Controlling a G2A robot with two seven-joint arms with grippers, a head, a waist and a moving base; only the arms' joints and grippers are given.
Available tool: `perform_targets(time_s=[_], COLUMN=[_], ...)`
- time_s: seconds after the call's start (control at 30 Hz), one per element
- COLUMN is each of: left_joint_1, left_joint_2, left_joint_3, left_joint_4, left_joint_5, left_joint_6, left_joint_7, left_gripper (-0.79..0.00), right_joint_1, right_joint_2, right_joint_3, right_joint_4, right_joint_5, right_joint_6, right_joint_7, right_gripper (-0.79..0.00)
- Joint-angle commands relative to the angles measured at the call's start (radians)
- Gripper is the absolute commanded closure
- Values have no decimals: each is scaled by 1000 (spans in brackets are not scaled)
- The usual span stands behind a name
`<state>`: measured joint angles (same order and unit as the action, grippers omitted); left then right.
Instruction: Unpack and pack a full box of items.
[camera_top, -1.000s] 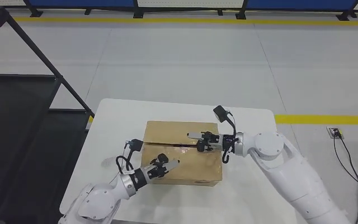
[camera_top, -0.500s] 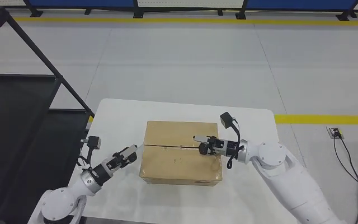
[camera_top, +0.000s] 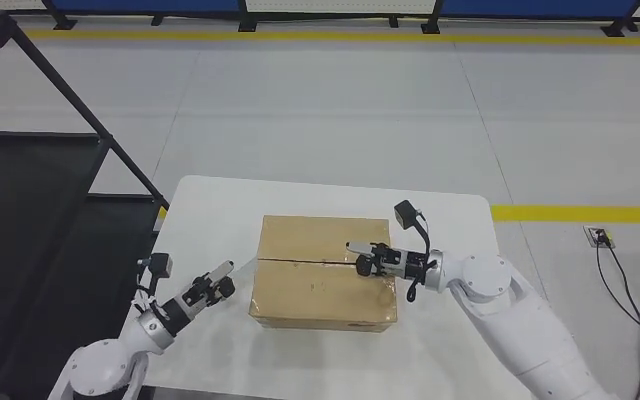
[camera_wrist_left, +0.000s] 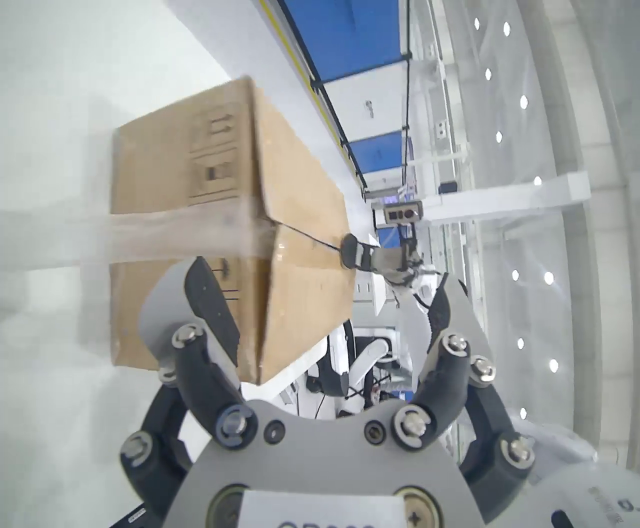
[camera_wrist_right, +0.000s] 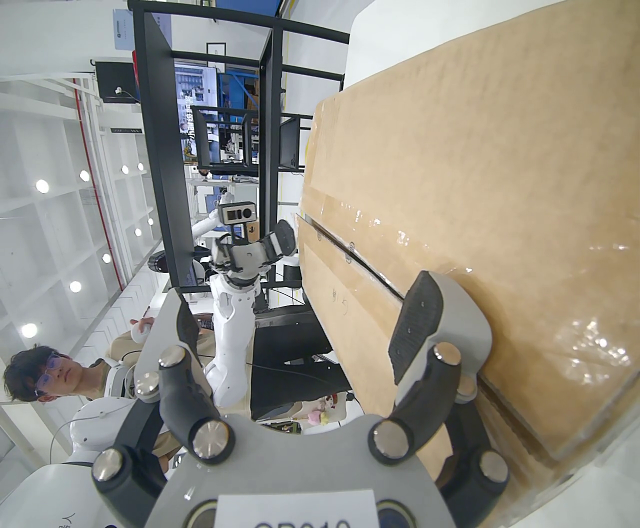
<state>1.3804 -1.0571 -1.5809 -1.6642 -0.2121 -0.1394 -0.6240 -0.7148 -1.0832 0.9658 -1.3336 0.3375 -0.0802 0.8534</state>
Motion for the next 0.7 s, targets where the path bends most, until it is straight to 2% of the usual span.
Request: perform_targets(time_s=[0.0, 0.1, 0.37, 0.5, 0.67], left_joint_1=[11, 29, 15, -35, -141], left_joint_2=[-8, -19, -34, -43, -61], left_joint_3=[24, 52, 119, 142, 183], left_joint_4=[33, 75, 152, 204, 328], left_joint_5=[-51, -91, -142, -146, -199], left_joint_6=[10, -4, 6, 30, 61], left_joint_7=[65, 142, 153, 199, 254], left_gripper=[-785, -785, -785, -785, -785], right_joint_1=[0, 0, 0, 0, 0], right_joint_2=[0, 0, 0, 0, 0], right_joint_3=[0, 0, 0, 0, 0], right_joint_4=[0, 0, 0, 0, 0], right_joint_5=[0, 0, 0, 0, 0], right_joint_6=[0, 0, 0, 0, 0], right_joint_7=[0, 0, 0, 0, 0], right_gripper=[-785, -785, -785, -785, -785])
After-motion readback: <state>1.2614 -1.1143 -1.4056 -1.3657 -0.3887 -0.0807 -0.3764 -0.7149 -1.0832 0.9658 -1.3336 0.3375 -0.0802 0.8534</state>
